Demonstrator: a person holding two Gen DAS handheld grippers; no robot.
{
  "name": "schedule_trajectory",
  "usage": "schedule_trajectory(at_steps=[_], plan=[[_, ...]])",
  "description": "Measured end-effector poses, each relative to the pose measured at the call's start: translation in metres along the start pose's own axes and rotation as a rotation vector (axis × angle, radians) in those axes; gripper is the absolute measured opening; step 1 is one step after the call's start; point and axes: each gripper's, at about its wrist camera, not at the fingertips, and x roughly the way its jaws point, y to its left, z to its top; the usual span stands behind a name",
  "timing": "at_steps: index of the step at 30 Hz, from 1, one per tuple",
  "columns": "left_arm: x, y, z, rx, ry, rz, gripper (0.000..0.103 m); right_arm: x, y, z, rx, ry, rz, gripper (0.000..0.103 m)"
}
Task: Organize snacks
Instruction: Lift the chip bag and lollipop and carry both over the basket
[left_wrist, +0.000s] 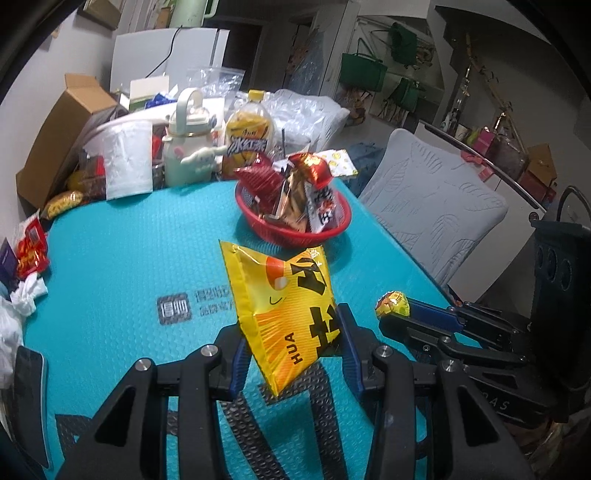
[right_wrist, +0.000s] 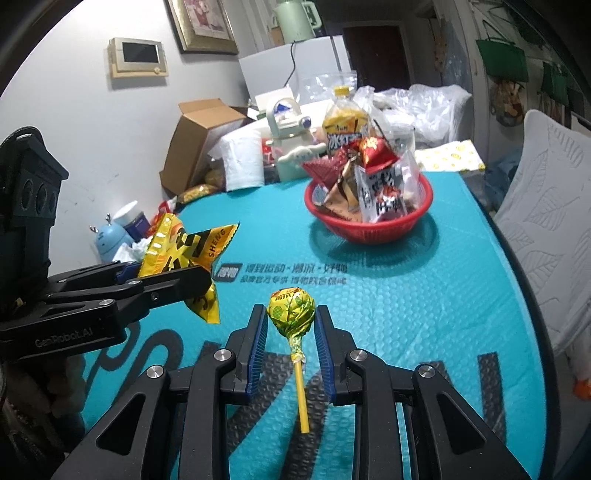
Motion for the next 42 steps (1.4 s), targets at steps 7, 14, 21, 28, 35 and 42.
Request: schedule_trajectory(at_steps=[7,14,21,28,35,42], plan=[[0.009,-0.004,0.023,0.029,-0.020,0.002,0.041,-0.011,-0.010,0.021,-0.021,-0.034,-0.052,0.026],[0.023,-0.006,0.051,0.048,-0.036,-0.020,0.041,-0.011,-0.029,0.046,-0.019,-0.051,-0.083,0.026],[0.050,-0.003,0.076,0.057,-0.032,0.012,0.041,0.007,-0.054,0.077,-0.033,-0.034,-0.130,0.026],[0.082,0.007,0.099,0.064,-0.028,0.053,0.041,0.038,-0.080,0.100,-0.038,-0.016,-0.166,0.026],[0.120,0.021,0.114,0.053,0.005,0.082,0.041,0.071,-0.104,0.114,-0.022,0.008,-0.202,0.026],[0.150,0.027,0.119,0.065,0.050,0.063,0.041,0.099,-0.123,0.122,-0.013,0.024,-0.240,0.026]])
